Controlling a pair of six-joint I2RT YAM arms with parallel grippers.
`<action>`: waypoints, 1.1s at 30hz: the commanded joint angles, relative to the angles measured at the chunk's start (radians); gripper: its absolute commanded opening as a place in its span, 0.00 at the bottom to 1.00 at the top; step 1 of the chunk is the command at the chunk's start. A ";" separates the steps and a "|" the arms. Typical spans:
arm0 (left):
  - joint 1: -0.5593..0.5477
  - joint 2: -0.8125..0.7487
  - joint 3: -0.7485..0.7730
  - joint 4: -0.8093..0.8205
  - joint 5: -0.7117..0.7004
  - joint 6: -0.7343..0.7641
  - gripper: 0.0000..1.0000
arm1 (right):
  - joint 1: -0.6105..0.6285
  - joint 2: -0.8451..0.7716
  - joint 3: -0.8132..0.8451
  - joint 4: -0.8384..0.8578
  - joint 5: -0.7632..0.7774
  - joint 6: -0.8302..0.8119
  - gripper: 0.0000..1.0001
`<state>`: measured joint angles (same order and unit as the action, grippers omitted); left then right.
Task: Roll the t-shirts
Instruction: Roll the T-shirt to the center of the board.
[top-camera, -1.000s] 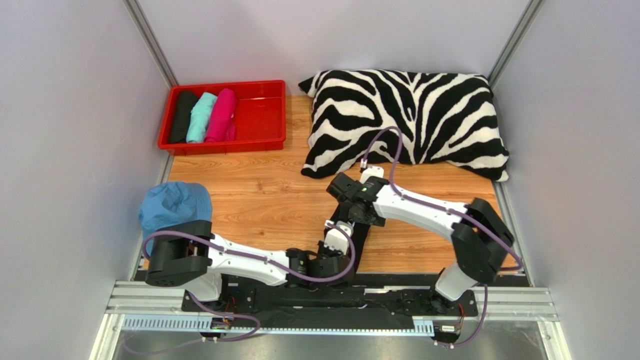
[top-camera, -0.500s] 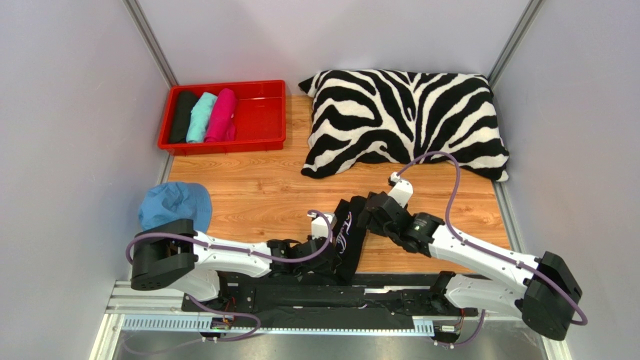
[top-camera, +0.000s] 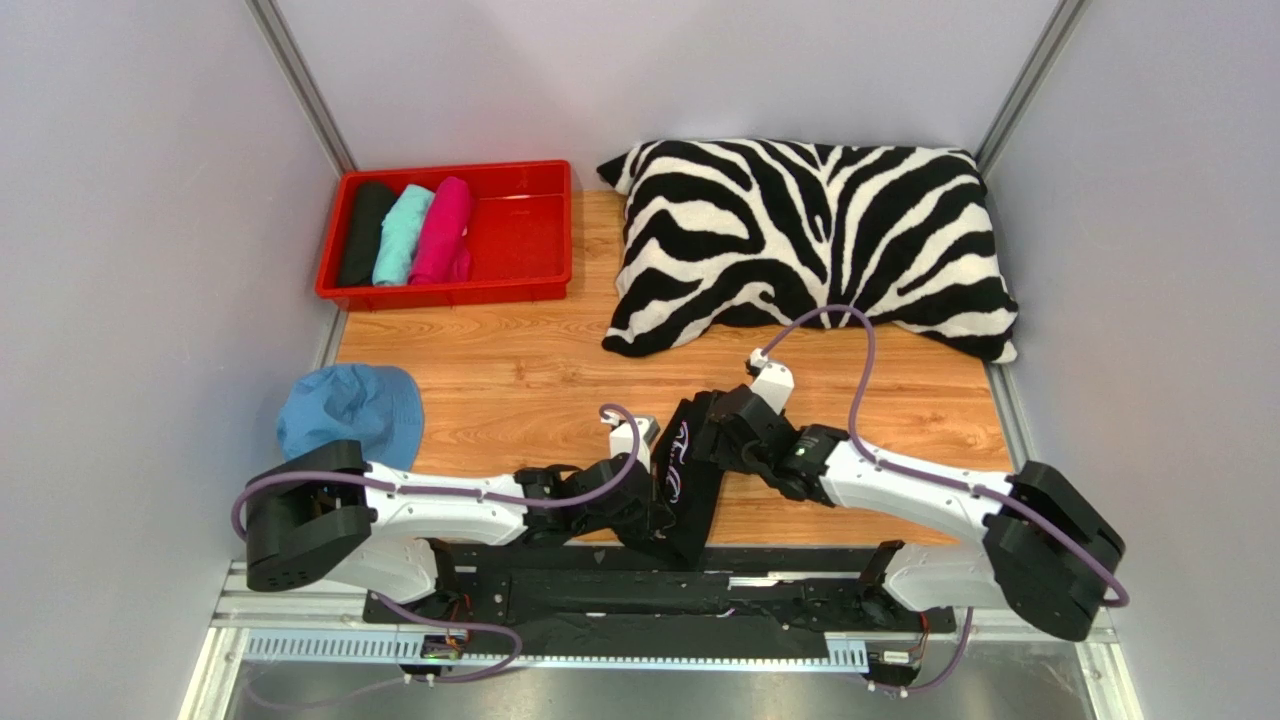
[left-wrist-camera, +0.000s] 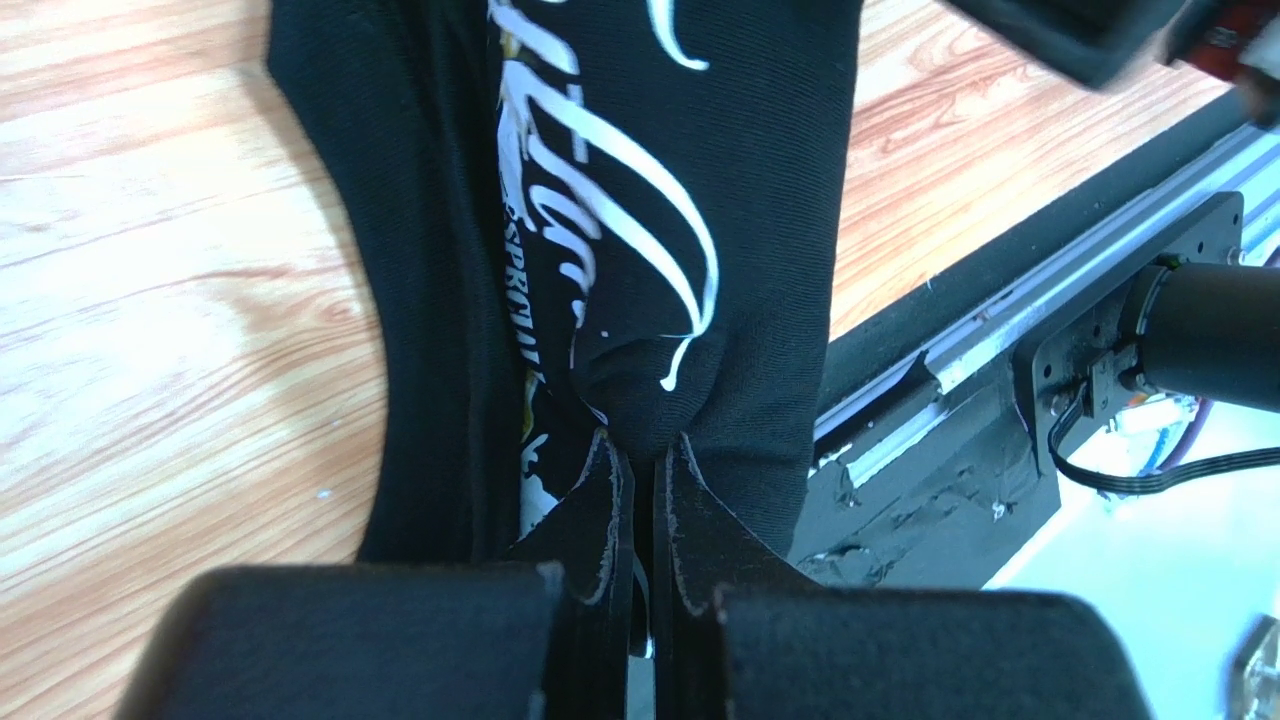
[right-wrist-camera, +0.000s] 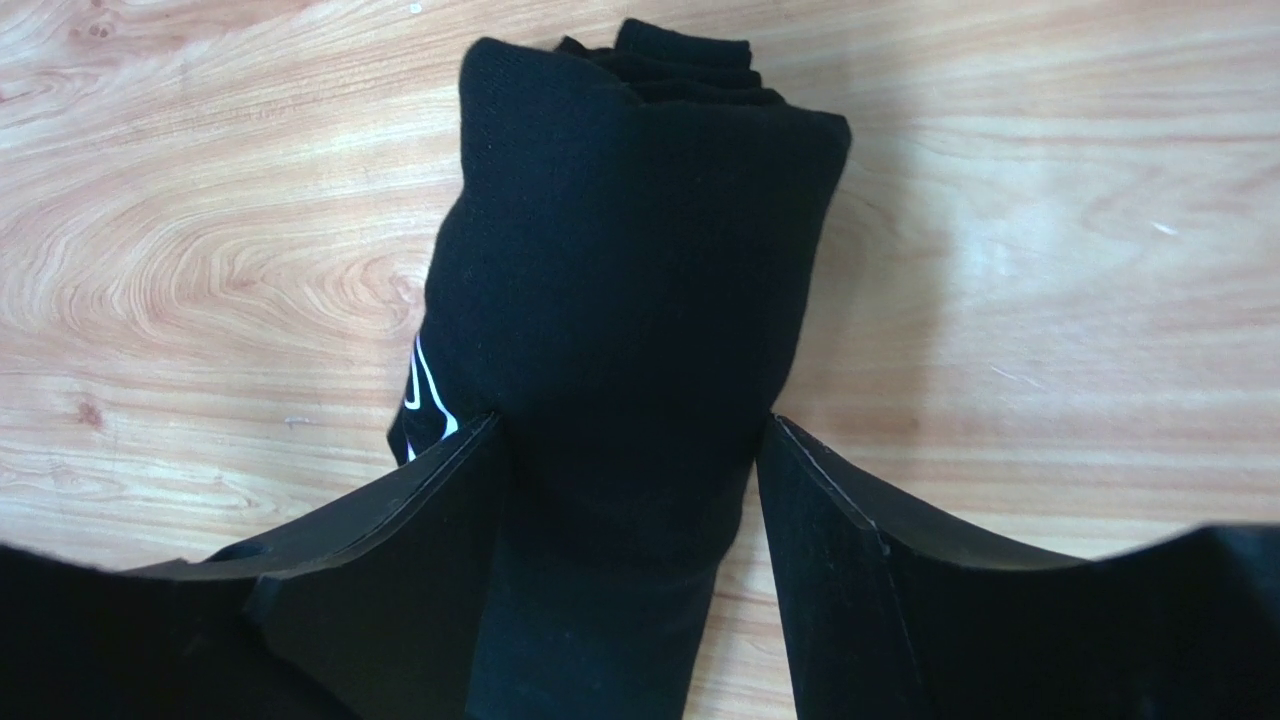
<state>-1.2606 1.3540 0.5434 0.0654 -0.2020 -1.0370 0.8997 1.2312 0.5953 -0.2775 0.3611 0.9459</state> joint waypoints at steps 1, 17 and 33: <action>0.016 -0.070 -0.010 -0.100 0.047 0.023 0.00 | 0.001 0.092 0.075 -0.026 -0.014 -0.015 0.66; 0.162 -0.248 0.093 -0.283 0.018 0.100 0.70 | -0.001 0.206 0.179 -0.137 -0.014 -0.030 0.69; 0.372 0.134 0.173 -0.009 0.346 0.255 0.75 | -0.008 0.165 0.150 -0.101 -0.037 -0.047 0.70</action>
<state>-0.8902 1.4479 0.6750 -0.0422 0.0834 -0.8154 0.8978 1.4170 0.7654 -0.3569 0.3244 0.9245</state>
